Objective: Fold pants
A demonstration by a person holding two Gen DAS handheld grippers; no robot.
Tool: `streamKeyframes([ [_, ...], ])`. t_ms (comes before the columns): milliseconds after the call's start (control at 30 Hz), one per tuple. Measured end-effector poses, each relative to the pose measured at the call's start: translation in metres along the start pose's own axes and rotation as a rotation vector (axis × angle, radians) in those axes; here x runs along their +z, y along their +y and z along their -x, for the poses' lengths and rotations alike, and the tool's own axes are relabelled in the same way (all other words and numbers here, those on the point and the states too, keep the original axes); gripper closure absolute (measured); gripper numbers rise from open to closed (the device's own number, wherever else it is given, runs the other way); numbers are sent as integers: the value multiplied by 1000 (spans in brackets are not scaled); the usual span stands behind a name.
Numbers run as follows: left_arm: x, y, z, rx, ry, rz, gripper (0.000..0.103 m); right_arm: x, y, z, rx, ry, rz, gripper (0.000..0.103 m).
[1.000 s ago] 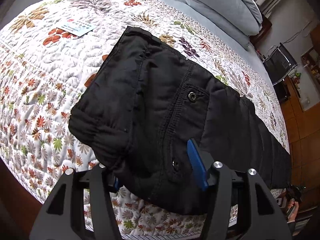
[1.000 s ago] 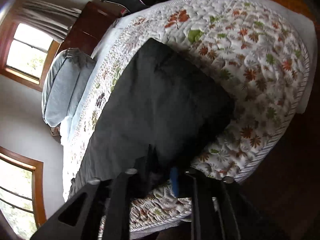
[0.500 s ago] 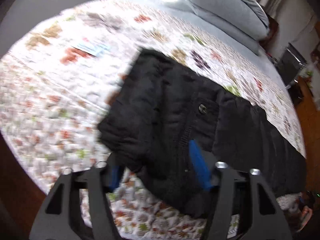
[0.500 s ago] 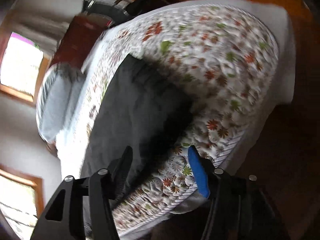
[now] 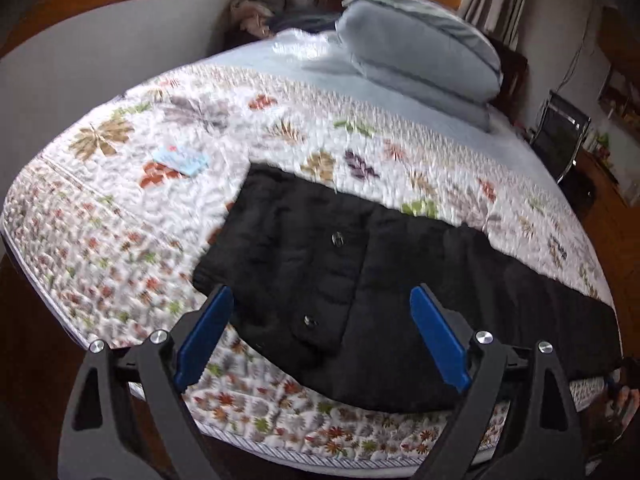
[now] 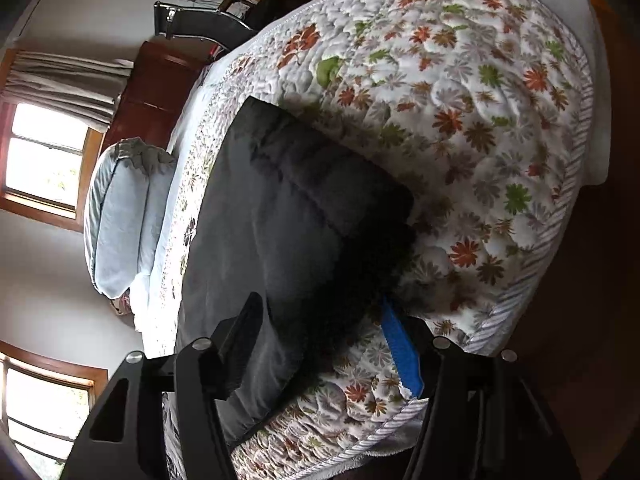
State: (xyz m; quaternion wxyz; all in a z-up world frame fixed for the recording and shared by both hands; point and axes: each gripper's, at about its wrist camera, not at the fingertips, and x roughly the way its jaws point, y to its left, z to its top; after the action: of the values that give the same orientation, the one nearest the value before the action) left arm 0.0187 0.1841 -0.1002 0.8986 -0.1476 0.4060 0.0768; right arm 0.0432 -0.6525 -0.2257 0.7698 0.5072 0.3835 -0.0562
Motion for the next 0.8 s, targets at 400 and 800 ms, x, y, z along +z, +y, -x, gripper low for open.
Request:
streamKeyframes([
  [400,-23,24,-83,131,119,191,9,26,62,-23,-25,-18,152,84],
  [800,4,18,-112,156,91,179,5,28,87,-48,-60,-23,164,86],
])
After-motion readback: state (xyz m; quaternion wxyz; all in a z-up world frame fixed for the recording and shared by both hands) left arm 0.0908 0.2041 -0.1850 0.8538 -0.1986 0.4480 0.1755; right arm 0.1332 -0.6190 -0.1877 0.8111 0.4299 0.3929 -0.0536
